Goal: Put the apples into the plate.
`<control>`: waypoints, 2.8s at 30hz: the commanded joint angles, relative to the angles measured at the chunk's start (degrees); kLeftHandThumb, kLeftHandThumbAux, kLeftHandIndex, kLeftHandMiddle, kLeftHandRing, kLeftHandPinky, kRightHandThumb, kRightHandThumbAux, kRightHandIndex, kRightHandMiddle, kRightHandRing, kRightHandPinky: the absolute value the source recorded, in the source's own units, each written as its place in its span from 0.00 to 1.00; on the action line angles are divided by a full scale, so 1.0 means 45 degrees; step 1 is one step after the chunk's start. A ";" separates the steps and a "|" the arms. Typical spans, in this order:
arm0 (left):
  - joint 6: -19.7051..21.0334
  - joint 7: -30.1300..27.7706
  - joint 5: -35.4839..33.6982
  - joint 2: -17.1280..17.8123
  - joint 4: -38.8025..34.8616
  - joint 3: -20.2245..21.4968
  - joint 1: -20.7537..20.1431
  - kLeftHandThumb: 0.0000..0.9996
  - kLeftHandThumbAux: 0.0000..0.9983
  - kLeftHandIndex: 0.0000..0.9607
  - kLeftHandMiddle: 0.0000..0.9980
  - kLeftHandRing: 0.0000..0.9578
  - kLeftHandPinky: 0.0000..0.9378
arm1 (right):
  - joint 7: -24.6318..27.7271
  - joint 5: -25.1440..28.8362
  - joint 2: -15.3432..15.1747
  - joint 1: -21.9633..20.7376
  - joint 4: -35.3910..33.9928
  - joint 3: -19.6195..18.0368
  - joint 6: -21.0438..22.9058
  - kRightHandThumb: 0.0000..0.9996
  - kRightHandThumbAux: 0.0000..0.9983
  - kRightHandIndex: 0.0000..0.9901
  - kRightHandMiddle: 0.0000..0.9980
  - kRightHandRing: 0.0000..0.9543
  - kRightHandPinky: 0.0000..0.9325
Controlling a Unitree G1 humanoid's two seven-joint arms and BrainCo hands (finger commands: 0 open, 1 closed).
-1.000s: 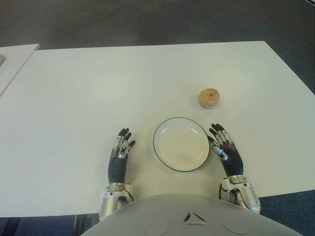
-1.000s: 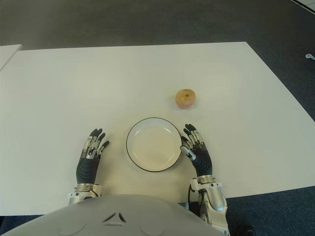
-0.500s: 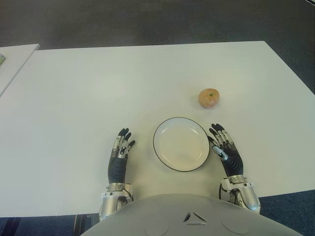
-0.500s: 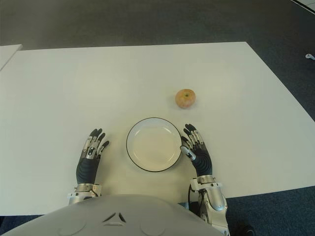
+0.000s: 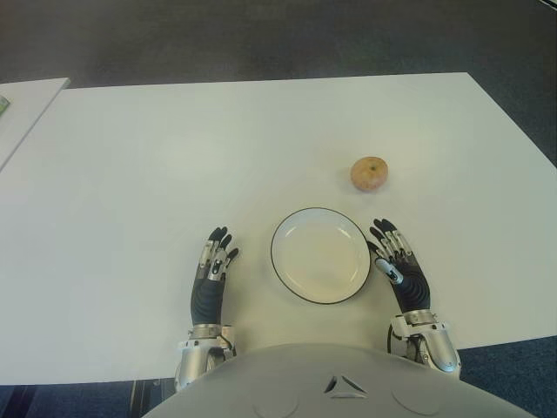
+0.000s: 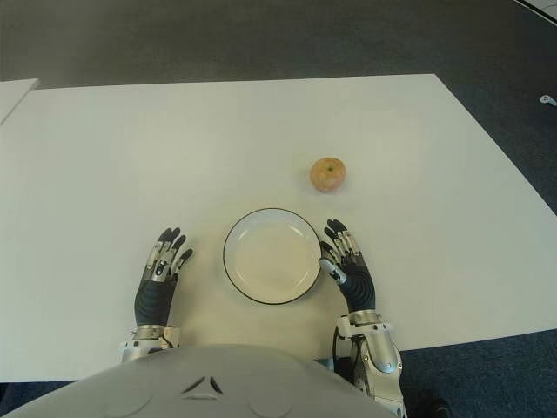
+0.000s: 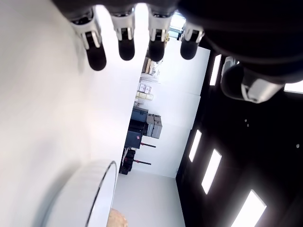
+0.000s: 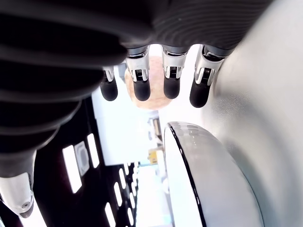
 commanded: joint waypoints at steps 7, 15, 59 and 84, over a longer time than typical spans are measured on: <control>0.0311 -0.0040 0.0291 0.0080 0.0275 0.0113 0.0032 0.04 0.29 0.00 0.00 0.00 0.00 | -0.0080 -0.0044 0.0033 0.0139 0.0160 0.0034 0.0458 0.14 0.60 0.00 0.01 0.00 0.00; 0.0356 0.0019 0.0507 0.0069 0.0276 0.0101 0.0014 0.04 0.29 0.00 0.00 0.00 0.00 | -0.0077 0.0123 -0.0130 0.0093 -0.0299 -0.0140 0.0664 0.14 0.60 0.00 0.02 0.00 0.00; -0.0214 0.0389 0.1079 -0.0214 0.1268 0.0015 -0.0770 0.02 0.29 0.00 0.00 0.00 0.02 | -0.3766 -0.9000 -0.5440 -0.6724 -0.0529 -0.1900 0.0767 0.42 0.54 0.10 0.06 0.03 0.07; -0.0507 -0.0135 -0.0044 -0.0311 0.1568 -0.0006 -0.1062 0.05 0.29 0.00 0.00 0.00 0.03 | -0.3784 -1.1862 -0.7392 -1.1506 0.4604 0.1683 0.0427 0.35 0.38 0.00 0.00 0.00 0.00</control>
